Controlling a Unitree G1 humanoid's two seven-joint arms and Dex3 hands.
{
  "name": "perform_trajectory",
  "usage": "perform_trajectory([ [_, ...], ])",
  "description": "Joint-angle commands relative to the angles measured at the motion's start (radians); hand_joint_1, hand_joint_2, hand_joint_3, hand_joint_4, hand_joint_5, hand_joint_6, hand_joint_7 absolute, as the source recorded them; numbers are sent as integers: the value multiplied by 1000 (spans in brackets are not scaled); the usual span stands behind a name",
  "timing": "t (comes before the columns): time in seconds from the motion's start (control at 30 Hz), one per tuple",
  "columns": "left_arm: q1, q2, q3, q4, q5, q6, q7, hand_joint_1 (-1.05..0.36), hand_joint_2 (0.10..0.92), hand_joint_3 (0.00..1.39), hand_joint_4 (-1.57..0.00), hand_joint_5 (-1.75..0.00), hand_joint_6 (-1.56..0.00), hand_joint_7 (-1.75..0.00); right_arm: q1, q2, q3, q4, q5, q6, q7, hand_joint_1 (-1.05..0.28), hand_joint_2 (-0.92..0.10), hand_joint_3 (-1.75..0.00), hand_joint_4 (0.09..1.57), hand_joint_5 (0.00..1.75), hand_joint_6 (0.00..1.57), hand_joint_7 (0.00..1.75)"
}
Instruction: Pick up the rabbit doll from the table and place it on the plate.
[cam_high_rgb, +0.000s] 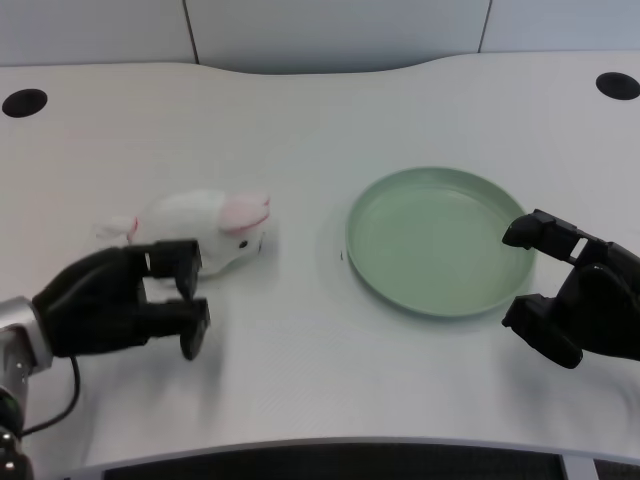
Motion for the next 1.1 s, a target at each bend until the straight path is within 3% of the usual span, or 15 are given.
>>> perform_trajectory([
  [0.03,43,-15,-2,-83,-2,-193,68,-548,878,70,-472,-1744,-555,-1504,-13,-10,0,-4,-4,4,-1,-524,-875,-7,1034,1746,931,1314],
  [0.07,49,-21,-1,-109,-14,-241,60,-560,899,58,-449,-1744,-586,-1429,-14,-10,0,-1,-3,10,5,-515,-877,-8,1036,1746,927,1328],
  [0.17,64,-29,-4,-228,-64,-336,2,-631,919,62,-570,-1408,-818,-842,-13,-7,0,-5,-3,14,-4,-544,-871,-3,1036,1746,933,1267],
  [0.23,75,-30,-10,-308,-97,-381,-22,-634,921,91,-636,-1019,-925,-372,-11,-6,3,-9,-6,10,-11,-573,-867,-2,1043,1746,950,1278],
  [0.27,79,-31,-12,-337,-109,-411,-25,-634,921,97,-660,-919,-952,-266,-11,-5,4,-10,-7,9,-11,-578,-866,-2,1045,1746,952,1283],
  [0.33,59,-32,-14,-375,-100,-556,21,-669,921,137,-727,-544,-914,-74,-11,-3,3,-11,-5,6,-8,-587,-872,-5,1042,1746,942,1292],
  [0.4,13,-16,-19,-359,-25,-725,134,-715,921,165,-689,-252,-770,-15,-9,-1,2,-12,-3,1,-7,-579,-877,-7,1034,1746,937,1312],
  [0.47,-28,6,-30,-304,76,-857,266,-758,921,181,-589,-120,-635,-3,-8,0,0,-11,-2,-3,-8,-581,-875,-5,1028,1746,924,1345],
  [0.6,-98,71,-99,-205,424,-968,682,-830,921,232,-445,-22,-484,0,-8,-1,1,-12,-3,-2,-6,-574,-878,-6,1022,1746,908,1363],
  [0.83,-228,125,-390,-94,936,-730,1410,-1037,921,463,-89,-1,-139,-1,-11,-3,1,-11,-2,13,-5,-573,-869,-2,1017,1746,908,1330],
  [0.93,-278,97,-484,-21,1015,-593,1544,-1047,921,538,-28,0,-78,0,-10,-1,2,-12,-1,20,-6,-549,-869,-3,1017,1746,918,1295],
  [1.1,-318,30,-588,94,1050,-414,1633,-1048,921,655,0,1,-28,-4,-3,5,4,-25,-4,-6,-8,-562,-877,-8,1030,1746,940,1297],
])
